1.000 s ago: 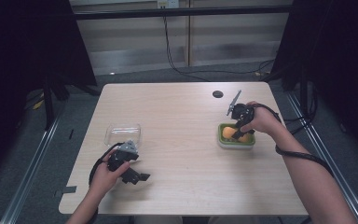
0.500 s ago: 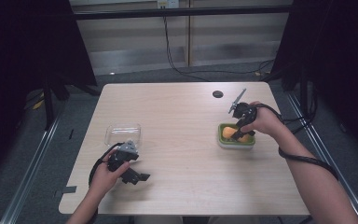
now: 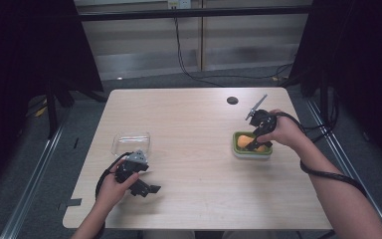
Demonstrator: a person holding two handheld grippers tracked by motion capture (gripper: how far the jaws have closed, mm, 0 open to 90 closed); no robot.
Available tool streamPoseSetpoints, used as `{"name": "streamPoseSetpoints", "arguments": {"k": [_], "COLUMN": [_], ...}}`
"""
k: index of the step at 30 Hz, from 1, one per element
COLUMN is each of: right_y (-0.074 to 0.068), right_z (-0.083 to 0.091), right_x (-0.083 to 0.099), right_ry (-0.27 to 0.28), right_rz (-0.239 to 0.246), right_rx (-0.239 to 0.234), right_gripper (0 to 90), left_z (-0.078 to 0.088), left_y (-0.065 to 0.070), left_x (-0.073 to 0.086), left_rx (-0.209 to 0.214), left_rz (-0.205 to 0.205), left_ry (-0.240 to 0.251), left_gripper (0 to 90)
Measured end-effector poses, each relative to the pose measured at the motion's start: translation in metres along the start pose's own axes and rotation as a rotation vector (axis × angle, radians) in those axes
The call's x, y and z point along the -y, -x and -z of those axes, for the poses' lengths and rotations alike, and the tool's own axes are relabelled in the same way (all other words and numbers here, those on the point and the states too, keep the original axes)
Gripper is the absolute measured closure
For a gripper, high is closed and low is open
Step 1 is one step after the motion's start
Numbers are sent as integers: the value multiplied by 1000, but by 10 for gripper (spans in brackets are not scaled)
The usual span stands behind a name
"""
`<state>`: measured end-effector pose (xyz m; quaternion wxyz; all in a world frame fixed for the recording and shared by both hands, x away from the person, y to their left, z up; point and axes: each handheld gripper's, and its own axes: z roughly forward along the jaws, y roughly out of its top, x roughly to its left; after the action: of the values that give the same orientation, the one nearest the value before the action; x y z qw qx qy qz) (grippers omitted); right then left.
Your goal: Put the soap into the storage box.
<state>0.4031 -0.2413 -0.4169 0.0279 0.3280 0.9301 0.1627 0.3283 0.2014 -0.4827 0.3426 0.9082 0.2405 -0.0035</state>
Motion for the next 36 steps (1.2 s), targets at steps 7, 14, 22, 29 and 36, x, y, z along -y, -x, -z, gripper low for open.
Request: {"name": "streamPoseSetpoints", "arguments": {"k": [7, 14, 22, 29, 36], "right_y": [-7, -17, -25, -33, -44], "right_z": [2, 4, 6, 6, 3], "right_x": [1, 0, 0, 3, 3], "right_ry": [6, 14, 27, 33, 37], "right_rz": [14, 14, 17, 14, 20], "right_rx": [-7, -19, -28, -39, -57], "right_gripper": [249, 239, 228, 215, 209], "left_z": [0, 0, 1, 1, 2], "left_y": [0, 0, 1, 1, 1], "left_x": [0, 0, 0, 0, 0], "left_rx": [2, 5, 0, 1, 0], "left_rz": [0, -5, 0, -2, 1], "left_ry": [-7, -7, -15, -14, -16], "left_gripper": [17, 16, 16, 16, 17]}}
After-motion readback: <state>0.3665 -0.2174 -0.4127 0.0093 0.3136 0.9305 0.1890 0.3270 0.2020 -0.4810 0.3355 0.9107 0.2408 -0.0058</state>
